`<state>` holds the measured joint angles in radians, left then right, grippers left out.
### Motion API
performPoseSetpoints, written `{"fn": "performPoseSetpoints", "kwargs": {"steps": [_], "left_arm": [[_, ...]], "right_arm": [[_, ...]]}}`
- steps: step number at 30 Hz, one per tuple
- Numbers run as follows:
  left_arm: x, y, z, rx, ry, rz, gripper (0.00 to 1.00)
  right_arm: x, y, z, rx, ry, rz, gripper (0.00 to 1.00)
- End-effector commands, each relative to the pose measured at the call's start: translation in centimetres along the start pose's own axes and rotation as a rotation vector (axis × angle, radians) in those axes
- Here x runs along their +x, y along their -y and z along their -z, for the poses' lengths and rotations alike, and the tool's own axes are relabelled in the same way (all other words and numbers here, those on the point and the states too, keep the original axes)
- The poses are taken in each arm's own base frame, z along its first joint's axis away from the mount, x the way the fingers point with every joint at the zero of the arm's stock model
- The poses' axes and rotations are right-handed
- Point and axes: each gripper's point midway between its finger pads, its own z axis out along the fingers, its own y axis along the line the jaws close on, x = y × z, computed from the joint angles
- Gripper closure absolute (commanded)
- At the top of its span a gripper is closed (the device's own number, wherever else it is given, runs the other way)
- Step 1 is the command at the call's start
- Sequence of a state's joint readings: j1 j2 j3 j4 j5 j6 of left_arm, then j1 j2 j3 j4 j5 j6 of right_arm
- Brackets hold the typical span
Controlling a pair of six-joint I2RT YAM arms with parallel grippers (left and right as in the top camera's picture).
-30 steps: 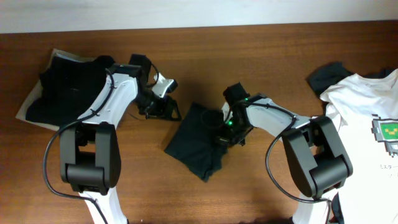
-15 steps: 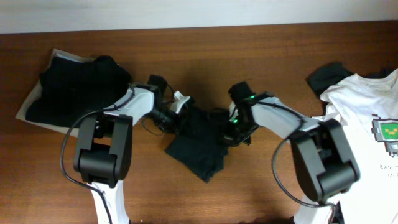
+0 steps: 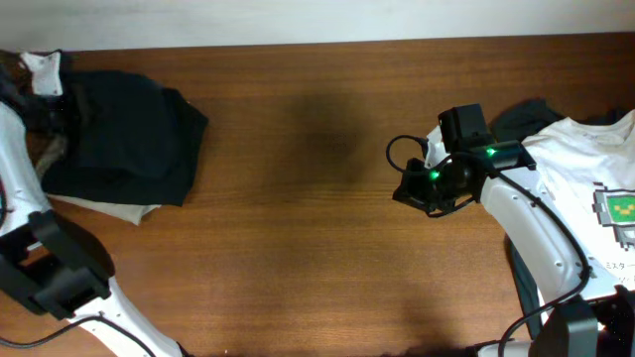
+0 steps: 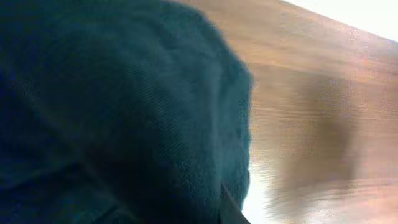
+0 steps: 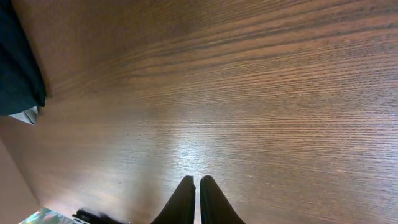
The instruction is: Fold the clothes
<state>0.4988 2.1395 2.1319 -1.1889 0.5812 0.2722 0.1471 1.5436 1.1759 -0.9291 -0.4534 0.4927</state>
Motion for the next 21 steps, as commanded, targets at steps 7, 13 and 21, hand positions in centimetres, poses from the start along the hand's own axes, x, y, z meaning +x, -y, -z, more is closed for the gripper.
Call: {"fn": "performPoseSetpoints", "kwargs": {"steps": [7,13,21], "left_arm": [[-2.2,-4.8,9.8,-0.208,0.150,0.133,0.01],[-0.7,22.4,15.3,-0.084,0.196,-0.517,0.01],[13.6,26.3,18.2,-0.155,-0.054,-0.527,0.01]], "right_arm": [[0.7,0.8,0.3,0.037,-0.020,0.044,0.87],[-0.2,-7.5,17.3,-0.079,0.513,0.494,0.64],[5.6,-7.3,27.3,-0.070,0.866,0.583,0.01]]}}
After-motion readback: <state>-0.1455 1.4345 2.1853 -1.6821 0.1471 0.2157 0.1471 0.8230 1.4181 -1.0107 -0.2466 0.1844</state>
